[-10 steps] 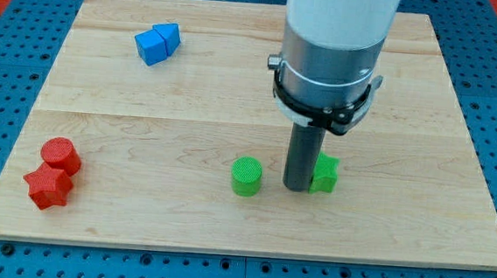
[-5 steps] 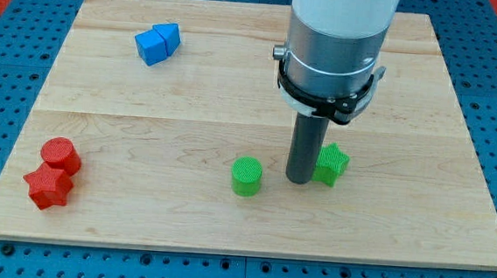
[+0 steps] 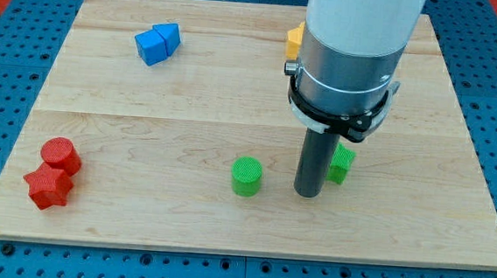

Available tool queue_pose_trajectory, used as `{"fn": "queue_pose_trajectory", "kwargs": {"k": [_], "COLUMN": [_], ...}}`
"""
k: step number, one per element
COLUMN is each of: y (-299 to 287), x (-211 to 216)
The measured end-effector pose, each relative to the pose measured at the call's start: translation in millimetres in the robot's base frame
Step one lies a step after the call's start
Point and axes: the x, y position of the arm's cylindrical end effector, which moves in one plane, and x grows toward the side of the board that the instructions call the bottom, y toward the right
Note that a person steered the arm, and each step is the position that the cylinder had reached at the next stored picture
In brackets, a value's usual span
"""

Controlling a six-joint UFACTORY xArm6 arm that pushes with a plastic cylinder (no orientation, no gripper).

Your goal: Slide the green star towards the top right

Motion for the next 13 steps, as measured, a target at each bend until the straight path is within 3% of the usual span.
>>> {"fn": "queue_pose_trajectory", "kwargs": {"k": [2, 5, 11, 12, 13], "y": [23.3, 57.4, 107.2, 114.7, 107.0], "x": [-40.3, -31.7, -248.7, -271.2, -243.3]}}
